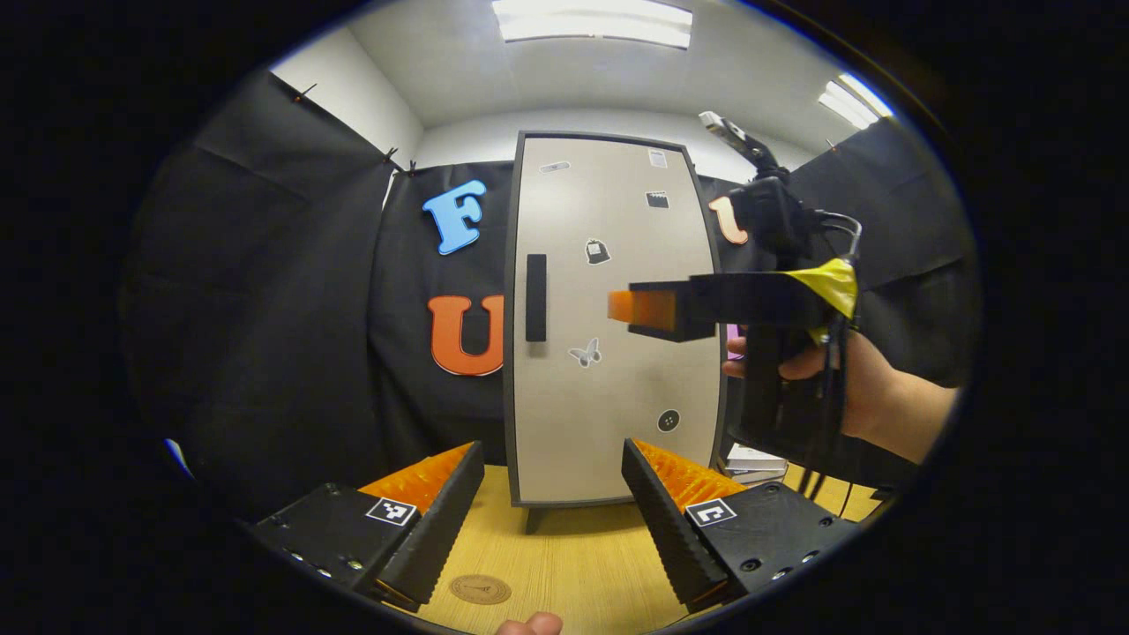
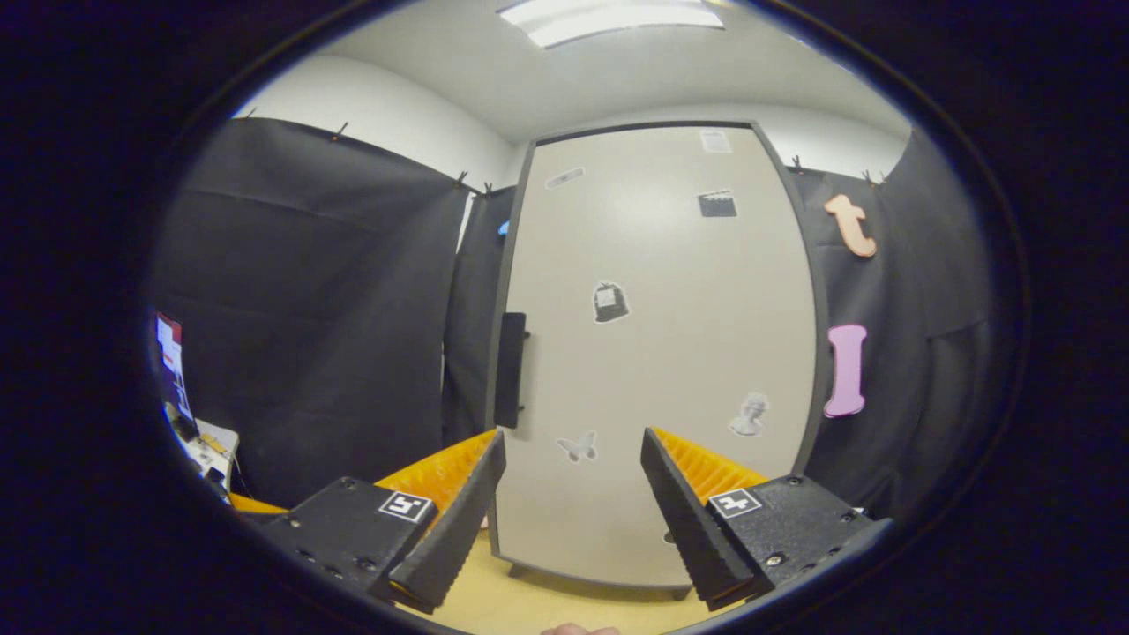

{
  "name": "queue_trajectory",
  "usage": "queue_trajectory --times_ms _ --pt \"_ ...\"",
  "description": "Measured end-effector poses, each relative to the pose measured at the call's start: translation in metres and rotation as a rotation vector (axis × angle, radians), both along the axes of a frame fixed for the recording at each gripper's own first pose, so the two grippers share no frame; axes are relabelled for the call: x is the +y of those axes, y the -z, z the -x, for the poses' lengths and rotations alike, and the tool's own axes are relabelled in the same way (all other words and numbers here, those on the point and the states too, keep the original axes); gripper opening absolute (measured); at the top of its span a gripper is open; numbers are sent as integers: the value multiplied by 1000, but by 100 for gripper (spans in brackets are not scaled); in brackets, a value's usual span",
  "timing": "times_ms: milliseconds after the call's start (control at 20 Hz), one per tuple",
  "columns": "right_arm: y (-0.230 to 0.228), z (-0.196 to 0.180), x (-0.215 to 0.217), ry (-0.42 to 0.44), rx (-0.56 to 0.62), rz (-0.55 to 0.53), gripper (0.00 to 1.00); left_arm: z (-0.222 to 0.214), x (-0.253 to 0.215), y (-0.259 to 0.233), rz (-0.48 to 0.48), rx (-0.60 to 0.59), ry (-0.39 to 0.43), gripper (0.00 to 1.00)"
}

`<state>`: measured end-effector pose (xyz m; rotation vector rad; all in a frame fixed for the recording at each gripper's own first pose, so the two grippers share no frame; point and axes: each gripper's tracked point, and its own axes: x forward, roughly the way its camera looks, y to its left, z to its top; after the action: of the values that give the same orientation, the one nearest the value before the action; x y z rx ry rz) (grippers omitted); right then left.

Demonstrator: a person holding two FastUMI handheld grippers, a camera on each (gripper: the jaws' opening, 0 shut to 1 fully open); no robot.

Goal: Open the cabinet door with the right hand, grasp the bottle in the cabinet with the left hand and place it on the coaster, then close the cabinet door with the right hand.

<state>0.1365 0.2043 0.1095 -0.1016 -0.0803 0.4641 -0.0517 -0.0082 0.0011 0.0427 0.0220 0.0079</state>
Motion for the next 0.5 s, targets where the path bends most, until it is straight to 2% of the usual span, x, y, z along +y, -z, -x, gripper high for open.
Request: queue_trajectory --times_ms 50,200,250,300,500 --pt "-4 -11 12 -6 17 -9 99 1 2 1 3 1 -3 95" --pt "-7 -41 48 -38 73 -31 99 5 12 3 7 4 -25 95" --pt "-6 -50 58 -42 87 -27 95 6 15 4 10 6 -33 95" --pt "-5 -58 64 -41 98 -20 99 7 19 5 14 9 -42 95" --pt "-4 -83 85 -42 115 6 95 10 36 11 39 22 -76 95"
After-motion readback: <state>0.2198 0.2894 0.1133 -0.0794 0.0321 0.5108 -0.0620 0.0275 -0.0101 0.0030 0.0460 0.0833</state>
